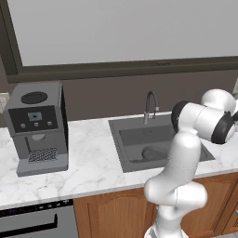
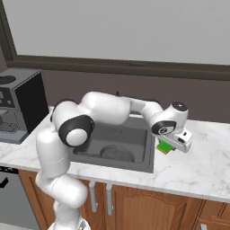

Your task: Pick the pan and sponge and place them into the sink. Then turn on the water.

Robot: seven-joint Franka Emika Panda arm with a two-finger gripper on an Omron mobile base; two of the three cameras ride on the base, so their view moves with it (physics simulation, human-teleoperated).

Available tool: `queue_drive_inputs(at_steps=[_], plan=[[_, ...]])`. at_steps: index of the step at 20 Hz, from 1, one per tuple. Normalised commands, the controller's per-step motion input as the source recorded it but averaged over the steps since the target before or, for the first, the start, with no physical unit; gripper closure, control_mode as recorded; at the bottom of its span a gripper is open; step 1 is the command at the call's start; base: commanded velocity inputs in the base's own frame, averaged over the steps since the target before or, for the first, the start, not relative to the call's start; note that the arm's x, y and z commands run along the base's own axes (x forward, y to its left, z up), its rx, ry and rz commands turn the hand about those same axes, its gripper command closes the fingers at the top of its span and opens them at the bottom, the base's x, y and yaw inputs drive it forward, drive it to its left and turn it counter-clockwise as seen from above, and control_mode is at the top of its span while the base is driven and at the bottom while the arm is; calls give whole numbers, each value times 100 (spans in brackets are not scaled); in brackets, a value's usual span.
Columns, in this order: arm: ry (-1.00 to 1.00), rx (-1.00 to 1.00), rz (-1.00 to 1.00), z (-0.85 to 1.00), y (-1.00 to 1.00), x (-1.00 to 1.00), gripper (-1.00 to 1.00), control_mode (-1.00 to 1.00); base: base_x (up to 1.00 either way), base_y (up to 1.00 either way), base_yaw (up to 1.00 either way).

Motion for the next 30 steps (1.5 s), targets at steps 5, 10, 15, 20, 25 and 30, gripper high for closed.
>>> queue_drive_inputs(at_steps=[5,10,15,20,25,30], plan=[[-1,-5,-3,4,32,-23,100,-100,0,0,0],[0,-5,-5,8,43,-13,100,-100,0,0,0],[1,-8,-5,19,41,-2,100,-100,0,0,0],[7,-6,-5,17,39,0,100,-100,0,0,0],[8,-2,-6,4,39,0,100,-100,0,0,0],[2,0,-6,0,38,0,100,-100,0,0,0]])
